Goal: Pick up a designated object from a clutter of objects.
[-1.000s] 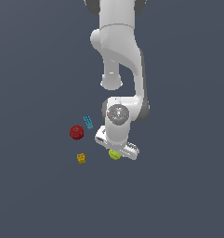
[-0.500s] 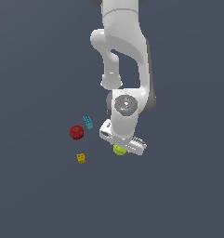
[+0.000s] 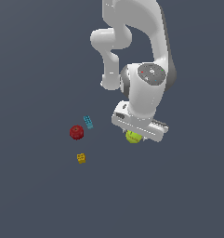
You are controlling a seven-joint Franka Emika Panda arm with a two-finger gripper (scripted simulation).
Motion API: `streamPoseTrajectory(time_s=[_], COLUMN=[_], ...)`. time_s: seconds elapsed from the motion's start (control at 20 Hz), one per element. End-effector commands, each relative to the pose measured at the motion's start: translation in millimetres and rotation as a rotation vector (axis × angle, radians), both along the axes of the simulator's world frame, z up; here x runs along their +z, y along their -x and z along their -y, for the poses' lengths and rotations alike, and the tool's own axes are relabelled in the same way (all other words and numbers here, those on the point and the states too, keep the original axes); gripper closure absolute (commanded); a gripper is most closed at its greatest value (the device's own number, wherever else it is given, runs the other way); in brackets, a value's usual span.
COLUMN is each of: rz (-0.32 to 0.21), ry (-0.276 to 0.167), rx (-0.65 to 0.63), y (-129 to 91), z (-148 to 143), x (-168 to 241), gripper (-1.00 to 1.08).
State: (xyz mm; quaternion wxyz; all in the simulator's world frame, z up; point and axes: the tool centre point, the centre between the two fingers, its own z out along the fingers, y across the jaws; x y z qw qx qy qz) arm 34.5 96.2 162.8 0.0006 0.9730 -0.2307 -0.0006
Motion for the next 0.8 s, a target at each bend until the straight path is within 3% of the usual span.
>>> streamPoseTrajectory(time_s=[0.0, 0.75], rz=[0.002, 0.002], ry=[0.001, 0.001], rx=[0.0, 0.0], y=[5, 32], z=[-17, -112], x=[28, 180], gripper=[1.08, 1.08])
